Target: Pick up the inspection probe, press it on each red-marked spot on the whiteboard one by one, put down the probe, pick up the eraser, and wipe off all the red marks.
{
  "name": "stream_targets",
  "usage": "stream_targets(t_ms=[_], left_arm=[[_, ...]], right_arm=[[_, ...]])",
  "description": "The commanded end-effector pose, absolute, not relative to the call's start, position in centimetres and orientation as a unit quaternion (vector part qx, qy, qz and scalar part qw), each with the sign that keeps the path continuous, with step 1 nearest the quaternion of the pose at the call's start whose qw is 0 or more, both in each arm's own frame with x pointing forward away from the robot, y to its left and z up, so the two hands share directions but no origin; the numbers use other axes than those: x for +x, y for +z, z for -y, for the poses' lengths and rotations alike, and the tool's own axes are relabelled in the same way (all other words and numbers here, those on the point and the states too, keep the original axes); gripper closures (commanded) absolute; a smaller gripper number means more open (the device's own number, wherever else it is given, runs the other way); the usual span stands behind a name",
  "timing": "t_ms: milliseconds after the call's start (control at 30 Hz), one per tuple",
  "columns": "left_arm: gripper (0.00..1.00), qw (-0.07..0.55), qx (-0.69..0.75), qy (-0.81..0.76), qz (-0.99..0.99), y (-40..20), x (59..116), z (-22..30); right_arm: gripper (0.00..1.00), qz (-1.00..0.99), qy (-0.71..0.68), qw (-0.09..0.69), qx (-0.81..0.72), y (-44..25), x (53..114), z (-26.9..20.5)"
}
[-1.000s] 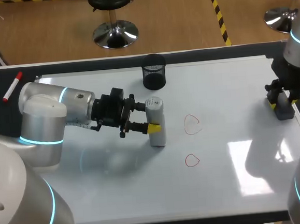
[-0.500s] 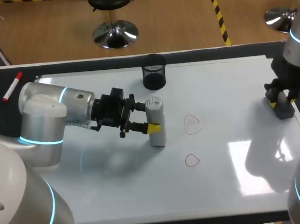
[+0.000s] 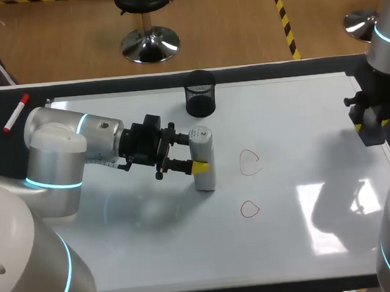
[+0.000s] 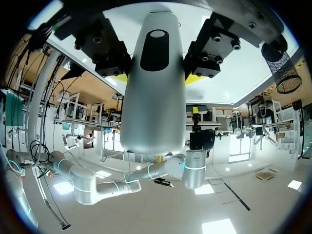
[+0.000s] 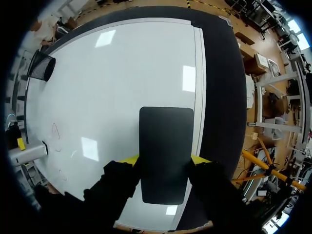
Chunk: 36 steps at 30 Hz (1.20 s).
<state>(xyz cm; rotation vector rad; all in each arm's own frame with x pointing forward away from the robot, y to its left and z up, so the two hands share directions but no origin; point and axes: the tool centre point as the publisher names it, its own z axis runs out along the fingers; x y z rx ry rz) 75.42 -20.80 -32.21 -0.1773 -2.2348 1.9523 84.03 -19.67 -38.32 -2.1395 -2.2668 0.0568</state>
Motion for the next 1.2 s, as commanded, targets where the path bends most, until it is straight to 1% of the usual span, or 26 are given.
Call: stream_targets(t_ms=[33, 700, 1200], left_arm=[[1.00, 0.084, -0.059, 0.656, 0.748, -32.9, 75.2, 20.7], [1.00, 0.084, -0.059, 0.656, 0.748, -32.9, 75.2, 20.7], [1.00, 0.082, -0.069, 0.661, 0.742, -30.0, 74.4, 21.1]], right_arm=[[1.00, 0.727, 0.019, 0.012, -0.687, -37.7, 83.9, 19.6], [1.00, 0.727, 0.019, 0.012, -0.687, -37.7, 83.9, 19.6], [1.00, 0.727, 0.019, 0.012, -0.687, -37.7, 83.9, 19.6]])
